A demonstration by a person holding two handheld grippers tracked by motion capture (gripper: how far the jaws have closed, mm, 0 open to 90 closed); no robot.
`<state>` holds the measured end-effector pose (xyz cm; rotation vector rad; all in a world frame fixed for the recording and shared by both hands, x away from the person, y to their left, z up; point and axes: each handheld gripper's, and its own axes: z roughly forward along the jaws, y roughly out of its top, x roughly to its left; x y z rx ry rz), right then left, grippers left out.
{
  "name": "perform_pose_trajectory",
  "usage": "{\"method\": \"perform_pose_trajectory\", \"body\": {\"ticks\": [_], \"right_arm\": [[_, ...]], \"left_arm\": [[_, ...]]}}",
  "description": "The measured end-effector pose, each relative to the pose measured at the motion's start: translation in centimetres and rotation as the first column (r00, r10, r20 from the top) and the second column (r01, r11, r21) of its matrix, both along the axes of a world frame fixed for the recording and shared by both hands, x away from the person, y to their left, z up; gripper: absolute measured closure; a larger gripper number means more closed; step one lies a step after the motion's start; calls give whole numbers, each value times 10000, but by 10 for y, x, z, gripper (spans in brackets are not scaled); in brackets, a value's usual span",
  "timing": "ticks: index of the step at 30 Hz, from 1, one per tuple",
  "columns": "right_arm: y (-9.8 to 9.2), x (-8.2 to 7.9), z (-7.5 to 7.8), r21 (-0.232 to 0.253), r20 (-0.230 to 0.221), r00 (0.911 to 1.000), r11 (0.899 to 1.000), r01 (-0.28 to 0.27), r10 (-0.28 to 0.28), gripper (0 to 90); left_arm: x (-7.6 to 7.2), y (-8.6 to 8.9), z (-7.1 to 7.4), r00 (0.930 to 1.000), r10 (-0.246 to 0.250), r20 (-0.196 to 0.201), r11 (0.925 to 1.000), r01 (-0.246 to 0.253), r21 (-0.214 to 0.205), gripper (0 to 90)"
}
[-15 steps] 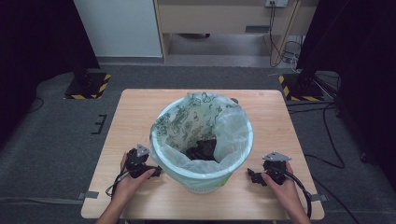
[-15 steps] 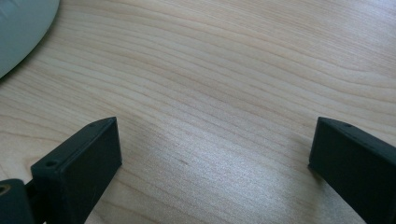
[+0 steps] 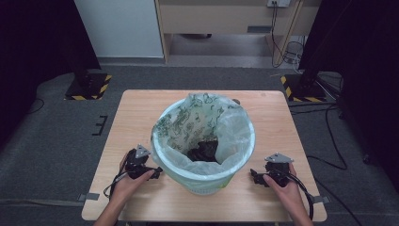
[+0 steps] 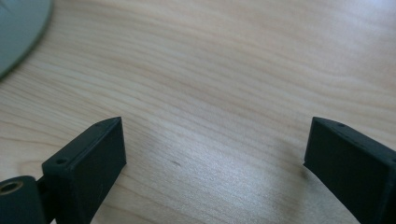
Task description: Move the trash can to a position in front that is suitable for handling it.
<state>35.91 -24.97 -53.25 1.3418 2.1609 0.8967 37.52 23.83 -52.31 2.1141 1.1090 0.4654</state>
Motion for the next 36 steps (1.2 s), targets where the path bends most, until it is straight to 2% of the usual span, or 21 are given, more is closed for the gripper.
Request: {"method": "perform_pose_trajectory", "body": {"ticks": [3, 6, 9, 11, 13, 15, 17, 20, 23, 27, 30, 32, 36], "right_arm": [[0, -4, 9, 633, 249, 9988, 9971, -431, 416, 49], [6, -8, 20, 879, 593, 9950, 9924, -856, 806, 50], [14, -14, 30, 1133, 1027, 9862, 9835, -1413, 1299, 49], [19, -18, 34, 1331, 1225, 9799, 9758, -1736, 1577, 49], [24, -21, 38, 1171, 1470, 9710, 9714, -2065, 1887, 49], [27, -23, 40, 1277, 1664, 9650, 9659, -2250, 2028, 49], [30, -24, 42, 1356, 1705, 9625, 9625, -2350, 2110, 51], [34, -26, 43, 1382, 1752, 9588, 9587, -2486, 2234, 51], [38, -27, 45, 1389, 1847, 9544, 9551, -2618, 2347, 47], [45, -29, 46, 1425, 2118, 9518, 9565, -2545, 2216, 43], [50, -31, 48, 1445, 2172, 9478, 9526, -2676, 2333, 43], [52, -32, 48, 1279, 2188, 9474, 9556, -2653, 2338, 42], [53, -31, 47, 1295, 2262, 9483, 9580, -2559, 2227, 42]], "left_arm": [[-6, -1, 13, 9990, -248, 367, 9990, 261, -359, 29], [-12, -6, 24, 9955, -652, 681, 9958, 693, -605, 29], [-17, -14, 31, 9909, -968, 935, 9905, 1052, -889, 28], [-20, -19, 34, 9876, -1142, 1081, 9880, 1243, -918, 26], [-22, -22, 37, 9849, -1263, 1185, 9864, 1374, -905, 25], [-22, -24, 38, 9845, -1257, 1222, 9865, 1371, -895, 22], [-23, -25, 38, 9872, -1187, 1063, 9869, 1291, -970, 24], [-24, -26, 38, 9870, -1197, 1077, 9862, 1307, -1020, 25], [-23, -25, 39, 9883, -1055, 1101, 9848, 1192, -1262, 28], [-23, -25, 39, 9889, -971, 1128, 9859, 1111, -1255, 26], [-22, -27, 39, 9879, -927, 1244, 9867, 1079, -1218, 26], [-22, -27, 39, 9888, -781, 1273, 9879, 939, -1235, 30], [-22, -29, 39, 9909, -606, 1200, 9885, 763, -1306, 35]]}}
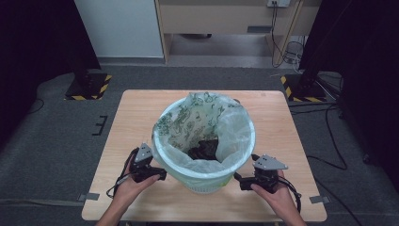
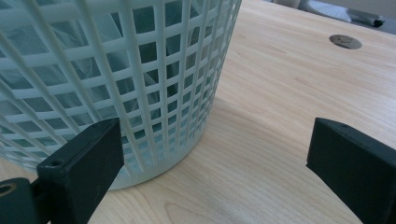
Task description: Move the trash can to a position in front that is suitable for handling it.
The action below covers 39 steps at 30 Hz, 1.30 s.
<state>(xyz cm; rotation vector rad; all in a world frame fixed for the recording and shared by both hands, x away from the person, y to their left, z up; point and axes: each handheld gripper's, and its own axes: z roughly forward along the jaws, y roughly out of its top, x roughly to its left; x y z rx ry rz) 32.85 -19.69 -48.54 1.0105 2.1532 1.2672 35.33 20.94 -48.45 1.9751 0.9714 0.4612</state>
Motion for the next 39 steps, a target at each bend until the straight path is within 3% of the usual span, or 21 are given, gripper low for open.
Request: {"method": "perform_pose_trajectory", "body": {"ticks": [7, 11, 15, 27, 33, 39], "right_arm": [[1, 2, 0, 34, 176, 9989, 9990, 438, -438, 42], [0, 5, -1, 58, 152, 9972, 9973, 730, -731, 42], [0, 9, -2, 58, 198, 9939, 9941, 1085, -1086, 44], [-5, 25, -4, -25, 267, 9677, 9680, 2509, -2507, 69], [-8, 29, -5, -65, 284, 9624, 9627, 2704, -2702, 61], [-14, 24, -1, -69, 97, 9678, 9678, 2517, -2517, 60]], "left_arm": [[2, -5, 0, 9990, 431, 153, 9991, -431, -35, 48], [8, -6, 0, 9983, 572, 116, 9977, -567, -377, 54], [14, -9, -1, 9975, 701, 132, 9965, -694, -461, 46], [26, -27, -3, 9940, 1073, 189, 9929, -1061, -546, 52], [26, -28, -3, 9940, 1078, 187, 9922, -1064, -648, 43], [20, -18, -1, 9952, 976, -20, 9929, -975, -681, 37]]}}
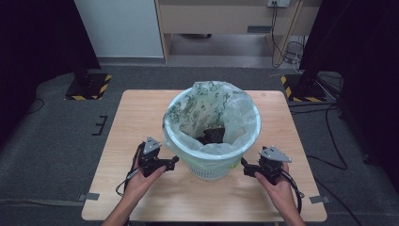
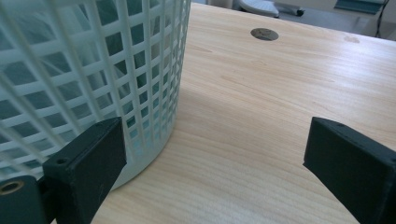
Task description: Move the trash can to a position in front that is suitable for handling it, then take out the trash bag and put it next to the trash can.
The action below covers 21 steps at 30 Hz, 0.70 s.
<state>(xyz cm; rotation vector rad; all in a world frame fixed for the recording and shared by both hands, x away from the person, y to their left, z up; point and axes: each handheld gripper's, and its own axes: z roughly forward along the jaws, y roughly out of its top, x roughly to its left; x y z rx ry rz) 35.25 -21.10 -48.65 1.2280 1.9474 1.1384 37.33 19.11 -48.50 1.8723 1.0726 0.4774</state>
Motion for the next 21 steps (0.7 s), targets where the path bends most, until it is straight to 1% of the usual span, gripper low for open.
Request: {"method": "perform_pose_trajectory", "body": {"ticks": [2, 3, 5, 6, 8, 10, 12, 17, 18, 19, 21], "right_arm": [[-3, -2, 3, 35, -51, 9996, 9997, -260, 260, 57], [-6, -2, 4, 36, 3, 9992, 9992, -405, 405, 57], [-9, -3, 6, 241, -48, 9984, 9982, -557, 558, 55], [-11, -3, 7, 319, -24, 9980, 9975, -624, 625, 53], [-13, -3, 9, 414, -52, 9977, 9969, -672, 675, 51], [-15, -3, 12, 399, -109, 9970, 9963, -756, 761, 50], [-18, -4, 15, 556, -117, 9961, 9947, -863, 871, 48], [-23, -2, 21, 662, -141, 9956, 9936, -914, 925, 49], [-24, -1, 22, 702, -220, 9954, 9933, -919, 937, 49], [-25, 0, 23, 612, -345, 9944, 9933, -981, 1004, 47], [-27, 2, 26, 571, -418, 9939, 9934, -996, 1021, 57]], "left_arm": [[-1, 5, 2, 10000, 49, -6, 10000, -49, -83, 33], [-2, 7, 3, 10000, 18, 20, 9998, -18, -176, 32], [-3, 13, 6, 9999, -103, 100, 9993, 106, -365, 33], [-3, 15, 8, 9998, -144, 132, 9992, 149, -381, 32], [-4, 19, 11, 9997, -156, 200, 9988, 166, -470, 33], [-5, 23, 13, 9996, -212, 166, 9985, 221, -503, 31], [-6, 27, 16, 9995, -269, 153, 9981, 277, -551, 33], [-5, 34, 23, 9996, -224, 163, 9969, 235, -745, 32], [-5, 35, 26, 9995, -267, 144, 9965, 277, -783, 34], [-5, 36, 29, 9995, -295, 138, 9961, 305, -824, 36], [-4, 38, 36, 9996, -189, 205, 9954, 207, -939, 39]]}}
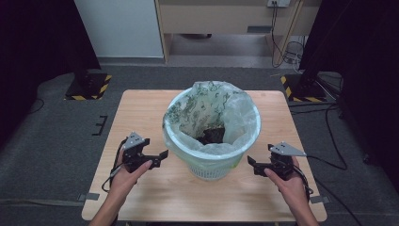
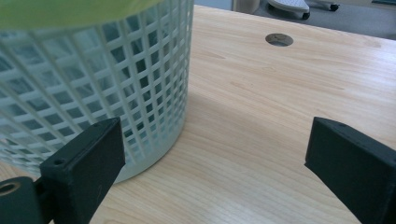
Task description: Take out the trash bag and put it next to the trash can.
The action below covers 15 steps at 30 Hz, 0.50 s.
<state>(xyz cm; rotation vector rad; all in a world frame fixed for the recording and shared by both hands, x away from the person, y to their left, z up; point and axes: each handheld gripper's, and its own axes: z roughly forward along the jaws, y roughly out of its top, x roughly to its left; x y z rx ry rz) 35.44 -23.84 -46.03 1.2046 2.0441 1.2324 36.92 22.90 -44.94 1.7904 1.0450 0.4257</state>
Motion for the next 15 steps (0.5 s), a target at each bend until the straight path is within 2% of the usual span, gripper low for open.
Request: {"method": "perform_pose_trajectory", "body": {"ticks": [4, 9, 13, 15], "right_arm": [[-3, 3, 12, 88, -13, 9998, 9998, -201, 202, 62], [-4, 2, 28, 64, -1, 9986, 9986, -523, 523, 63], [-5, 0, 42, 137, 174, 9969, 9970, -764, 762, 60], [-5, -2, 48, 198, 256, 9958, 9959, -883, 877, 94]], "left_arm": [[1, 3, 12, 10000, 26, 75, 9999, -24, -168, 41], [0, 5, 25, 9996, 2, 288, 9999, 2, -124, 38], [-1, 7, 37, 9989, 6, 467, 9999, -1, -102, 41], [-2, 8, 45, 9984, -22, 558, 9999, 28, -101, 41]]}}
